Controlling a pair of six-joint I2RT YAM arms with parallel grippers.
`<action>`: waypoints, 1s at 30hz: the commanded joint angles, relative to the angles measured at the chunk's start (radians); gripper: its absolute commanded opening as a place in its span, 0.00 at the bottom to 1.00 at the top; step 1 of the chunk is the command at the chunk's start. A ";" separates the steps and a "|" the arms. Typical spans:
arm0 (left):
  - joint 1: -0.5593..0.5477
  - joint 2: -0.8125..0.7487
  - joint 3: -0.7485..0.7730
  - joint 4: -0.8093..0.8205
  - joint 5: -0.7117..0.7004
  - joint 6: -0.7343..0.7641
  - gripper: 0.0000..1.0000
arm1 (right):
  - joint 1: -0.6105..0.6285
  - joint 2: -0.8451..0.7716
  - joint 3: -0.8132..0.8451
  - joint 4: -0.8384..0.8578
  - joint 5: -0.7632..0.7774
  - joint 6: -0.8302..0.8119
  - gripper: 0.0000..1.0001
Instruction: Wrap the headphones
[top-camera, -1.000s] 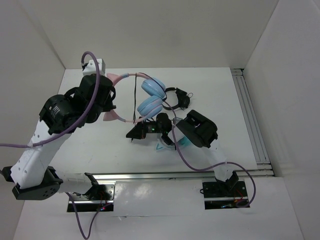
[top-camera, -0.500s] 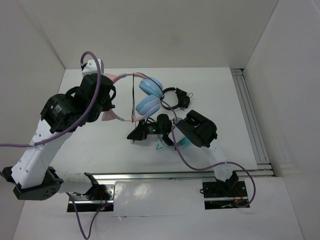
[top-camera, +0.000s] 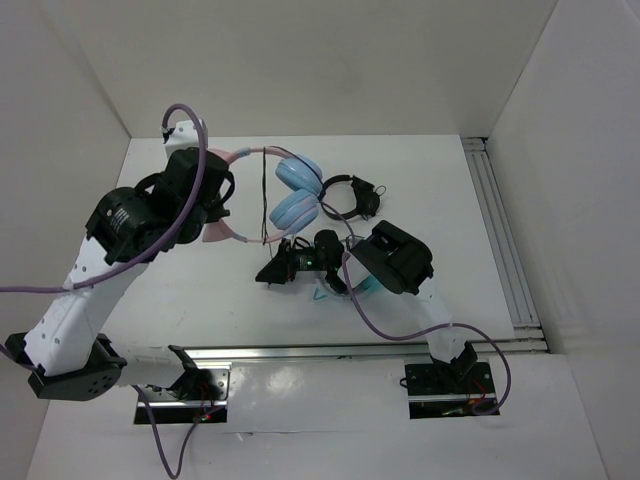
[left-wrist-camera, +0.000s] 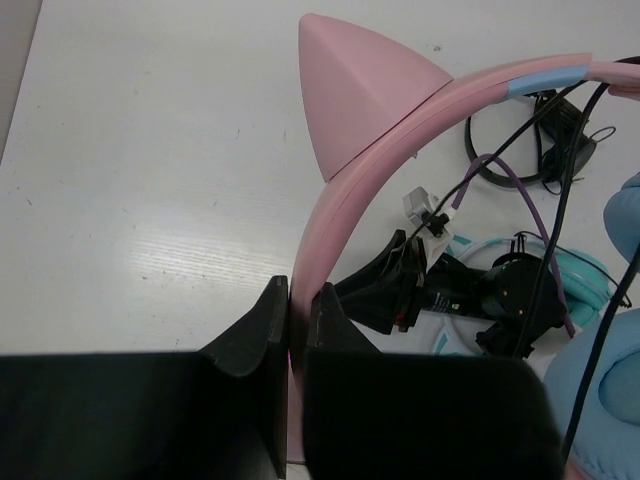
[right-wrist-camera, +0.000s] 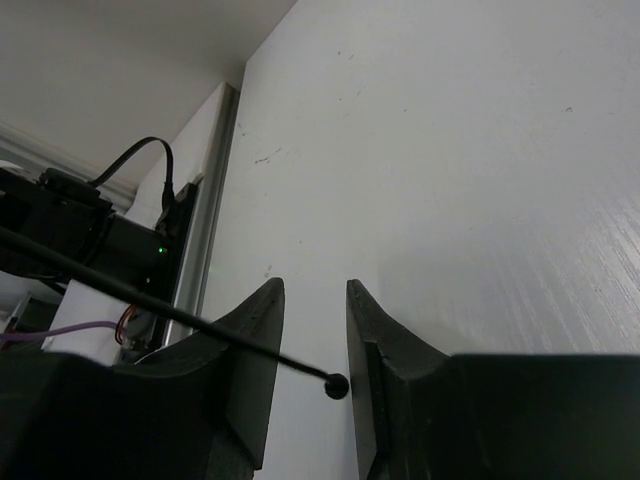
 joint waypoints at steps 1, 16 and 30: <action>0.020 -0.042 0.017 0.125 -0.059 -0.080 0.00 | -0.005 0.019 -0.008 0.162 -0.007 -0.014 0.39; 0.038 -0.069 0.015 0.125 -0.097 -0.080 0.00 | 0.023 -0.019 0.003 0.090 0.027 -0.047 0.00; 0.331 0.030 -0.025 0.247 -0.062 -0.003 0.00 | 0.146 -0.402 -0.206 -0.279 0.352 -0.211 0.00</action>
